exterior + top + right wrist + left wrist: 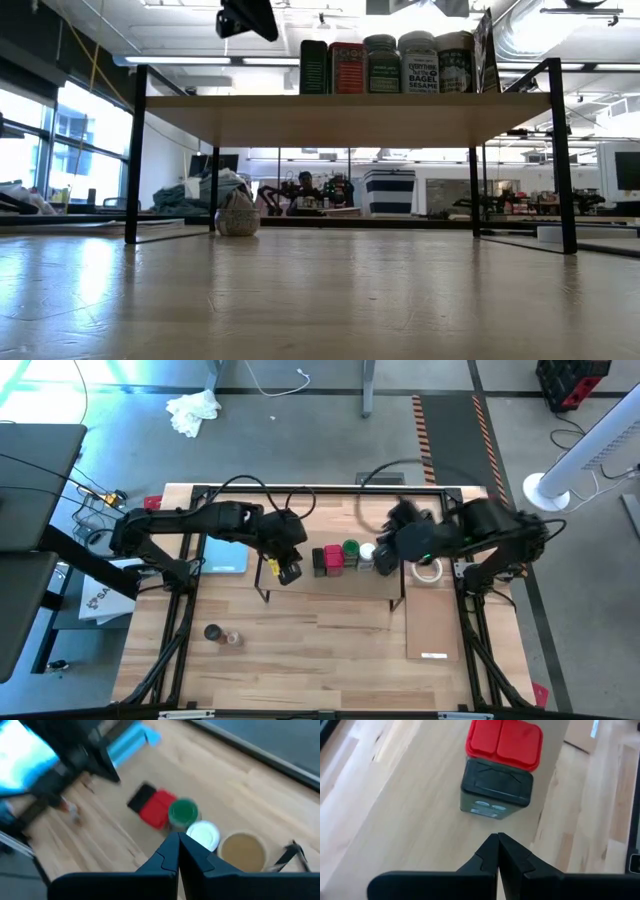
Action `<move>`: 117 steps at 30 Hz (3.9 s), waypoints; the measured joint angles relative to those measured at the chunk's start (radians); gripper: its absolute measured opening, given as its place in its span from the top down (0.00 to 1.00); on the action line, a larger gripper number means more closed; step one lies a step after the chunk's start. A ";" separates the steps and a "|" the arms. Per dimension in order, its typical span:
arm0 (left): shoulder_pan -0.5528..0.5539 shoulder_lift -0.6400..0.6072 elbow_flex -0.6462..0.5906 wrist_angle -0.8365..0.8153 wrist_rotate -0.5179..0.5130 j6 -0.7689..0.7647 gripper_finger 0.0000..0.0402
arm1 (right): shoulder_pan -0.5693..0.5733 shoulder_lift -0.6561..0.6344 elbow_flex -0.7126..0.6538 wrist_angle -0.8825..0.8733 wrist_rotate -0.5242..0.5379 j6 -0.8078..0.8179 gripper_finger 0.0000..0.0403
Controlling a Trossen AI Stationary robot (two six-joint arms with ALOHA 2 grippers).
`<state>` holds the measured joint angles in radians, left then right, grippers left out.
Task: Shelf spices
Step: Put the black seasoning bottle on the shelf
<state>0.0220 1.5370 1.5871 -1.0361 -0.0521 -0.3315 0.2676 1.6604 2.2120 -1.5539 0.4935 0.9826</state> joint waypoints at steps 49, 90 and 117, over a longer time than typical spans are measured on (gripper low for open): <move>-0.107 -0.200 0.000 0.171 -0.386 -0.300 1.00 | 0.002 -0.085 -0.001 -0.017 0.331 -0.277 1.00; -0.111 -0.577 0.000 0.168 -0.476 0.353 1.00 | -0.074 -0.183 -0.002 -0.017 0.484 -0.380 1.00; -0.214 -0.687 -0.457 0.568 -0.344 -0.220 1.00 | 0.004 -0.264 -0.417 0.198 0.206 0.009 1.00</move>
<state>-0.1919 0.8503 1.1304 -0.4681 -0.3961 -0.5510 0.2715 1.3967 1.7948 -1.3558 0.6993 0.9917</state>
